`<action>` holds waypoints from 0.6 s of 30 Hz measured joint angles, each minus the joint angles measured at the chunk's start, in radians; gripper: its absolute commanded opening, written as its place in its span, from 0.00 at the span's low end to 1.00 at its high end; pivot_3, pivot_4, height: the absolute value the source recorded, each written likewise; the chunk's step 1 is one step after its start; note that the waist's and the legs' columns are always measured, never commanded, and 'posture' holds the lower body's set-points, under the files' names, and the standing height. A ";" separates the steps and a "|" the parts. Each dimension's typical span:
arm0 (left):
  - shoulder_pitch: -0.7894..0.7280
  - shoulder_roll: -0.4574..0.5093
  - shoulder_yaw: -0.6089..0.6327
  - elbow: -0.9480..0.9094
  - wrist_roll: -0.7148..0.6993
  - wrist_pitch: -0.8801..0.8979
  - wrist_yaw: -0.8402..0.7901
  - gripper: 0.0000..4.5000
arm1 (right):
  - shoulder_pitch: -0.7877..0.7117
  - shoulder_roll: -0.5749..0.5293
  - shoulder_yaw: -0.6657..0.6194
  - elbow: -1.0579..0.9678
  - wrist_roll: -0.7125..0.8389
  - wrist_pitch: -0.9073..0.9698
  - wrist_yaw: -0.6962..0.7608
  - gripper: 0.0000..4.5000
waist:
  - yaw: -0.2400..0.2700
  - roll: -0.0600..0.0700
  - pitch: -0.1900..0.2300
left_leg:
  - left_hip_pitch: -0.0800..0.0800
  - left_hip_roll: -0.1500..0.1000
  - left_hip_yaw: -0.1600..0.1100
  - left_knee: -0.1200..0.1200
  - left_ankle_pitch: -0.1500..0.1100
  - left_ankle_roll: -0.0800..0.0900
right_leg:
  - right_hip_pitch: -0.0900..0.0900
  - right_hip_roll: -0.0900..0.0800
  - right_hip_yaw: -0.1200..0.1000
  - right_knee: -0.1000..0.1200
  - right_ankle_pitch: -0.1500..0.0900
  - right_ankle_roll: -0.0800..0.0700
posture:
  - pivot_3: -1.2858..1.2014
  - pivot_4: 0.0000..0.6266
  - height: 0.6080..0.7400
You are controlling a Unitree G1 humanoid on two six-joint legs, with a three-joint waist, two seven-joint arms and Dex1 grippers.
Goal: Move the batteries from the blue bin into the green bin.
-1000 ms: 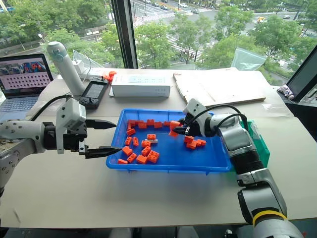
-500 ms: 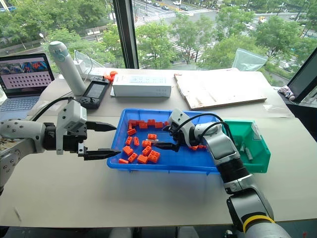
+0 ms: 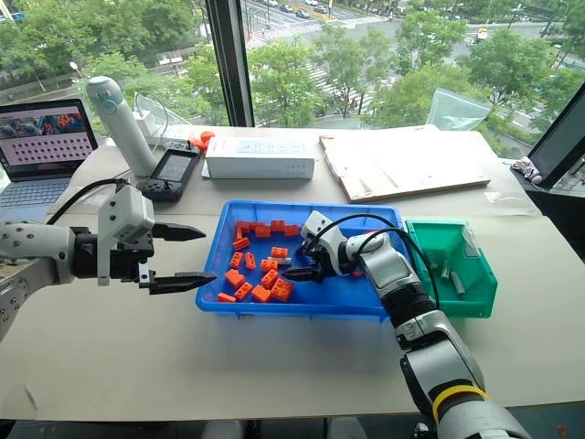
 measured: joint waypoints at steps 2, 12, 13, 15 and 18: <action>0.000 0.000 0.000 -0.005 0.000 0.000 0.004 1.00 | -0.010 0.019 0.005 0.022 -0.009 -0.020 0.000 0.28 | -0.001 0.000 0.000 | 0.000 0.000 0.000 0.000 0.000 0.000 | 0.000 0.000 0.000 0.000 0.000 0.000 | 0.52 0.24 0.96; -0.021 -0.010 0.001 -0.002 -0.018 0.004 0.017 1.00 | -0.004 -0.072 -0.018 -0.044 -0.004 0.030 0.062 0.06 | 0.007 0.000 0.000 | 0.000 0.000 0.000 0.000 0.000 -0.001 | 0.000 -0.001 0.000 0.000 0.000 0.000 | 0.52 0.24 0.96; -0.029 -0.020 0.001 0.000 -0.026 0.004 0.018 1.00 | 0.000 -0.101 -0.033 -0.076 0.001 0.053 0.073 0.06 | 0.007 0.000 0.000 | 0.000 0.000 0.000 0.000 0.000 -0.001 | 0.000 -0.001 0.000 0.000 0.000 0.000 | 0.52 0.24 0.96; -0.058 -0.055 -0.001 0.007 -0.050 0.010 0.023 1.00 | 0.012 -0.163 -0.070 -0.150 0.037 0.107 0.100 0.06 | 0.009 0.000 0.000 | -0.001 0.000 0.000 0.000 0.000 -0.001 | 0.000 0.000 0.000 0.000 0.000 0.000 | 0.52 0.24 0.96; -0.120 -0.109 -0.010 0.031 -0.082 0.017 0.026 1.00 | 0.022 -0.300 -0.150 -0.249 0.085 0.186 0.129 0.06 | 0.017 0.000 0.000 | -0.001 -0.001 0.000 0.001 0.000 0.001 | 0.000 -0.001 0.000 0.000 0.000 0.000 | 0.52 0.24 0.96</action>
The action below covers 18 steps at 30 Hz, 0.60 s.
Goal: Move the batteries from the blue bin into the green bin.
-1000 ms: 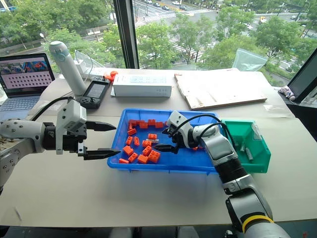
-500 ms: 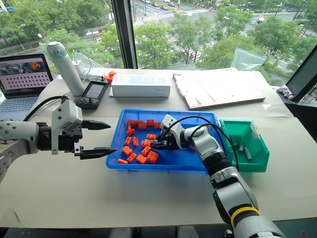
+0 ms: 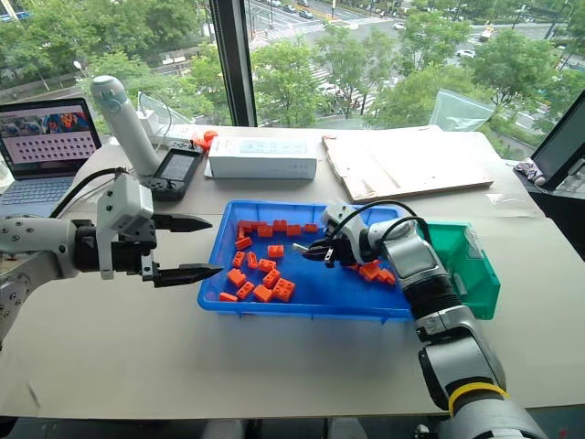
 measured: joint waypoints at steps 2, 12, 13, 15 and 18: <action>-0.038 -0.029 -0.018 0.026 -0.002 -0.002 -0.006 1.00 | 0.003 -0.124 -0.069 -0.040 0.011 0.039 -0.002 0.06 | 0.009 0.000 0.000 | 0.000 -0.001 0.000 0.000 0.000 0.000 | 0.000 -0.001 0.000 -0.001 0.000 0.000 | 0.52 0.24 0.96; -0.150 -0.158 -0.184 0.172 0.095 -0.093 -0.057 1.00 | 0.193 -0.433 -0.236 -0.165 0.038 0.190 -0.042 0.06 | 0.005 0.000 0.000 | 0.000 -0.001 0.000 0.000 0.003 0.006 | 0.000 0.000 0.002 -0.001 0.000 0.000 | 0.52 0.24 0.96; -0.152 -0.167 -0.199 0.181 0.114 -0.109 -0.059 1.00 | 0.218 -0.447 -0.246 -0.171 0.039 0.198 -0.046 0.06 | 0.005 0.000 0.000 | 0.000 0.000 0.000 0.000 0.004 0.006 | 0.000 0.000 0.002 -0.001 0.000 0.000 | 0.52 0.24 0.96; -0.152 -0.183 -0.224 0.194 0.157 -0.140 -0.056 1.00 | 0.260 -0.463 -0.253 -0.180 0.037 0.196 -0.061 0.06 | 0.005 0.000 0.000 | 0.000 0.000 0.000 0.000 0.004 0.006 | 0.000 0.000 0.002 -0.001 0.000 0.000 | 0.52 0.24 0.96; -0.152 -0.195 -0.248 0.205 0.217 -0.185 -0.045 1.00 | 0.285 -0.463 -0.254 -0.173 0.033 0.164 -0.088 0.32 | 0.005 0.000 0.000 | 0.000 -0.001 0.000 0.001 0.004 0.006 | 0.000 0.000 0.002 -0.001 0.000 0.001 | 0.52 0.24 0.96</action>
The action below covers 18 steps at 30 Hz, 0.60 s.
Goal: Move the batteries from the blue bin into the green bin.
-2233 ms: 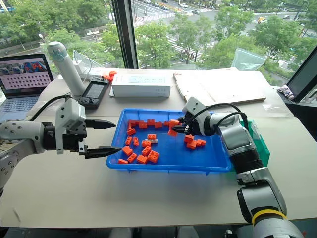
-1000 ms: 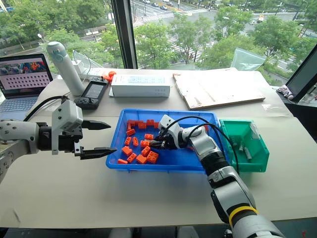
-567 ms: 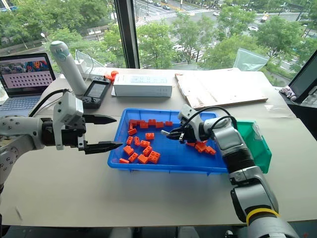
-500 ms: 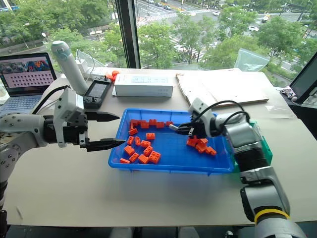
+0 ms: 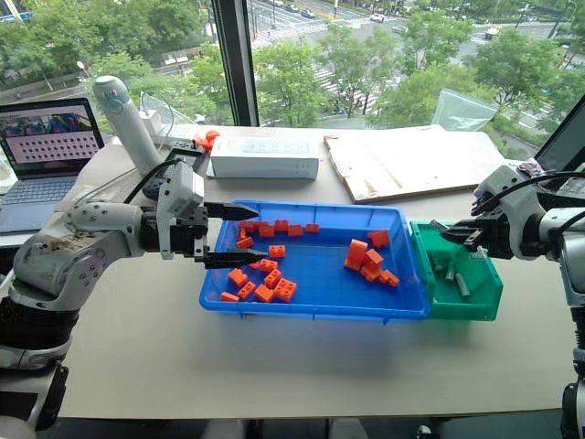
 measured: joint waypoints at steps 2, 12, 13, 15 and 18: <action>0.001 -0.004 -0.013 0.005 0.030 -0.017 0.007 1.00 | 0.000 -0.012 0.000 0.026 -0.008 -0.016 -0.010 0.50 | 0.001 0.000 0.000 | 0.000 0.000 0.000 0.000 0.000 0.000 | 0.000 0.000 0.000 0.000 0.000 0.000 | 0.52 0.24 0.96; 0.055 -0.083 0.065 0.027 0.127 -0.108 0.155 1.00 | -0.044 -0.100 -0.087 0.145 0.051 -0.204 0.084 0.94 | 0.002 0.000 0.000 | 0.001 0.000 -0.001 0.001 0.000 0.001 | 0.002 0.000 0.000 -0.001 0.000 0.001 | 0.52 0.24 0.96; 0.062 -0.083 0.085 0.027 0.126 -0.113 0.162 1.00 | -0.047 -0.099 -0.115 0.145 0.073 -0.225 0.091 0.94 | 0.000 0.000 0.000 | 0.002 0.000 -0.001 0.001 0.000 0.001 | 0.003 0.000 0.000 -0.001 0.000 0.001 | 0.52 0.24 0.96; 0.075 -0.084 0.107 0.026 0.124 -0.115 0.171 1.00 | -0.022 -0.075 -0.164 0.117 0.111 -0.227 0.091 0.94 | 0.000 0.000 0.000 | 0.005 0.000 -0.001 0.000 -0.001 0.001 | 0.007 0.000 -0.001 -0.002 0.000 0.001 | 0.52 0.24 0.96; 0.113 -0.089 0.147 0.015 0.097 -0.094 0.191 1.00 | 0.069 0.026 -0.249 0.008 0.223 -0.167 0.080 0.94 | 0.001 0.000 0.000 | 0.005 0.000 -0.003 0.001 -0.001 0.001 | 0.010 0.000 -0.002 -0.004 0.001 0.001 | 0.52 0.24 0.96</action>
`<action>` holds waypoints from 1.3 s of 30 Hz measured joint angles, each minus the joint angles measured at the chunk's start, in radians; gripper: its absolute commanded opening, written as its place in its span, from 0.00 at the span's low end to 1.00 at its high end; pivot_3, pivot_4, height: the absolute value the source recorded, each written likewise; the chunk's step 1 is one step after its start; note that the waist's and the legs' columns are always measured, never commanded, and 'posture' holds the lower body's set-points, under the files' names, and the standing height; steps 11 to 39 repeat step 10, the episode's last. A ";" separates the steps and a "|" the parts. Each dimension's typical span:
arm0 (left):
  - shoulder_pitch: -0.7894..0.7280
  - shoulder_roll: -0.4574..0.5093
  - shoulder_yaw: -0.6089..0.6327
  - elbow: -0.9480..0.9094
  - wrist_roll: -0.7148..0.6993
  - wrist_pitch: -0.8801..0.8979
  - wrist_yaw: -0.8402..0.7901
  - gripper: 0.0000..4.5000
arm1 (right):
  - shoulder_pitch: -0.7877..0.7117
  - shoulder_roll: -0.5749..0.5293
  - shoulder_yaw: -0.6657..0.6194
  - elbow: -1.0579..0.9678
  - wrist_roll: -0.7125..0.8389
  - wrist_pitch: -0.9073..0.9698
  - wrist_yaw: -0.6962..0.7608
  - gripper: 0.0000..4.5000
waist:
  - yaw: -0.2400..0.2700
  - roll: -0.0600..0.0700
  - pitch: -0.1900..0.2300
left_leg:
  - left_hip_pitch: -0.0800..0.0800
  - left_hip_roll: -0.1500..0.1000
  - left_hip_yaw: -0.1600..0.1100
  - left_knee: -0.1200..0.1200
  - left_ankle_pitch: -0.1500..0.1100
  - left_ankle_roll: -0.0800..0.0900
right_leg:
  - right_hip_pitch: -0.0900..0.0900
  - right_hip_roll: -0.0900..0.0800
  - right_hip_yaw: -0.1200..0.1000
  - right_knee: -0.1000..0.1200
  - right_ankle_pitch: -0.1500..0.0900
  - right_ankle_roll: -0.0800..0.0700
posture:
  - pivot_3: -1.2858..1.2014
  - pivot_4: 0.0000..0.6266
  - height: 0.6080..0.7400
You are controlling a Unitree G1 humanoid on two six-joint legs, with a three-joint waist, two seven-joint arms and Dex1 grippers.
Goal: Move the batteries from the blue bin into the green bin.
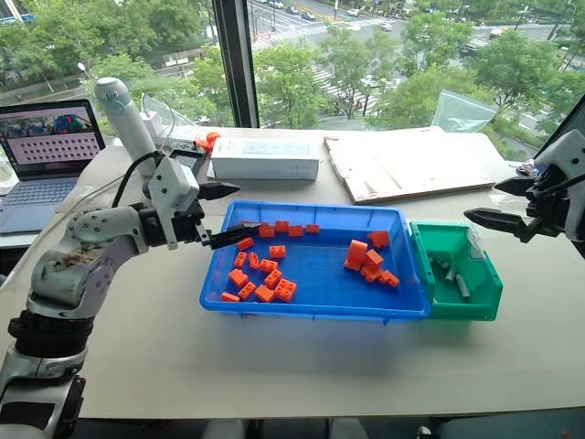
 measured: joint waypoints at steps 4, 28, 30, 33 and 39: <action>0.085 0.015 0.087 -0.036 -0.063 0.072 0.020 1.00 | 0.127 0.101 -0.096 -0.107 0.109 0.054 -0.036 0.94 | 0.004 0.000 0.000 | 0.000 -0.001 -0.001 0.001 -0.001 0.001 | 0.001 -0.001 -0.001 0.000 0.000 0.001 | 0.52 0.24 0.96; 0.200 0.029 0.166 -0.110 -0.109 0.130 0.057 1.00 | 0.227 0.112 -0.138 -0.165 0.147 0.056 -0.061 0.94 | 0.003 0.000 0.000 | 0.000 0.000 -0.001 0.005 -0.006 -0.005 | 0.003 -0.001 -0.001 -0.001 0.000 0.002 | 0.52 0.24 0.96; 0.200 0.029 0.166 -0.110 -0.109 0.130 0.057 1.00 | 0.227 0.112 -0.138 -0.165 0.147 0.056 -0.061 0.94 | 0.003 0.000 0.000 | 0.000 0.000 -0.001 0.005 -0.006 -0.005 | 0.003 -0.001 -0.001 -0.001 0.000 0.002 | 0.52 0.24 0.96; 0.200 0.029 0.166 -0.110 -0.109 0.130 0.057 1.00 | 0.227 0.112 -0.138 -0.165 0.147 0.056 -0.061 0.94 | 0.003 0.000 0.000 | 0.000 0.000 -0.001 0.005 -0.006 -0.005 | 0.003 -0.001 -0.001 -0.001 0.000 0.002 | 0.52 0.24 0.96; 0.200 0.029 0.166 -0.110 -0.109 0.130 0.057 1.00 | 0.227 0.112 -0.138 -0.165 0.147 0.056 -0.061 0.94 | 0.003 0.000 0.000 | 0.000 0.000 -0.001 0.005 -0.006 -0.005 | 0.003 -0.001 -0.001 -0.001 0.000 0.002 | 0.52 0.24 0.96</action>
